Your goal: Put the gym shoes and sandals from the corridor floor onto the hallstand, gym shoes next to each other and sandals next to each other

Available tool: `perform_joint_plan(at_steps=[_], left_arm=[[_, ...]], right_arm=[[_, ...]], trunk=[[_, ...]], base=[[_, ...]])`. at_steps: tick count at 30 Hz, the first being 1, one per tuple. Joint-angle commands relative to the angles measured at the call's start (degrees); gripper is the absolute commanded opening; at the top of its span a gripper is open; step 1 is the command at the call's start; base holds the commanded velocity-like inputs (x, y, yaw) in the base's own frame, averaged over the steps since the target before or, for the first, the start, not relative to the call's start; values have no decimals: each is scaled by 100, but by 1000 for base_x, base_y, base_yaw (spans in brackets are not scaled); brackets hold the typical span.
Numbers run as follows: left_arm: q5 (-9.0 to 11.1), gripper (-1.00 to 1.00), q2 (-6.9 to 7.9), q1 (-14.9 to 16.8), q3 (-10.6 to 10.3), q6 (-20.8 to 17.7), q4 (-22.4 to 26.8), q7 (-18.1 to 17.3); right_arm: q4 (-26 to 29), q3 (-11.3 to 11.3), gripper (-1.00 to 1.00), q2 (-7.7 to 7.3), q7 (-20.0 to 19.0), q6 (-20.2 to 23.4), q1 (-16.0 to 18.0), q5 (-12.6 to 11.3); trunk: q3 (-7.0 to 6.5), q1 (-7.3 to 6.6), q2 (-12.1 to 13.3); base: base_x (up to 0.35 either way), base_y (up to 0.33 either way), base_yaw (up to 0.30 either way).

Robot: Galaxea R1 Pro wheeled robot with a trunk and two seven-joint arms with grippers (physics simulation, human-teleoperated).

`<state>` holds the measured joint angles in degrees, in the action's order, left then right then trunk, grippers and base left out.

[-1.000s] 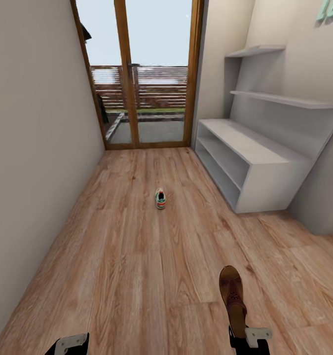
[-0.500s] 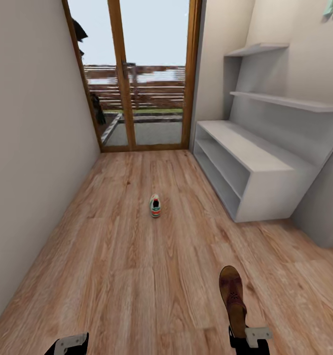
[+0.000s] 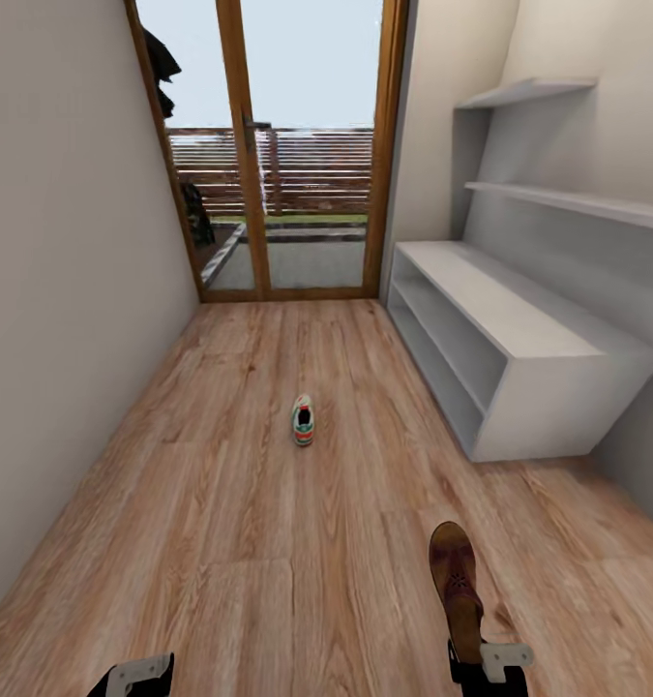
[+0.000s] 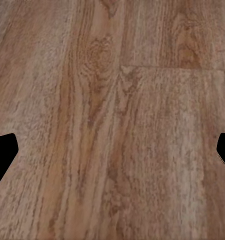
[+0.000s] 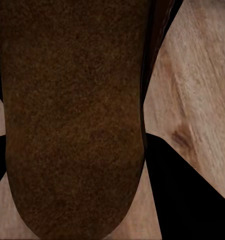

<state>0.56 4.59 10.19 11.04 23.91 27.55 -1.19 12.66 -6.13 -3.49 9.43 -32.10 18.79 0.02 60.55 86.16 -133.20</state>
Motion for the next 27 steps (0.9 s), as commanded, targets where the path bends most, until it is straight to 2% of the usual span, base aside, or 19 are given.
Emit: perform_joint_plan(at_steps=[1,12,27], left_arm=[[5,100,-2,3,12,18,-4,-13],[5,100,1,4,14,18,-4,-13],[5,100,7,3,19,18,-4,-13]], right_arm=[[-1,-49,-100,-3,42,-7,2,-11],[-1,-53,-100,-3,42,-7,2,-10],[-1,-47,-100,-11,50,-7,2,-11]], trunk=[[5,2,-1],[5,2,-1],[5,2,-1]], base=[[307,-130,241],[307,-130,263],[307,-130,20]])
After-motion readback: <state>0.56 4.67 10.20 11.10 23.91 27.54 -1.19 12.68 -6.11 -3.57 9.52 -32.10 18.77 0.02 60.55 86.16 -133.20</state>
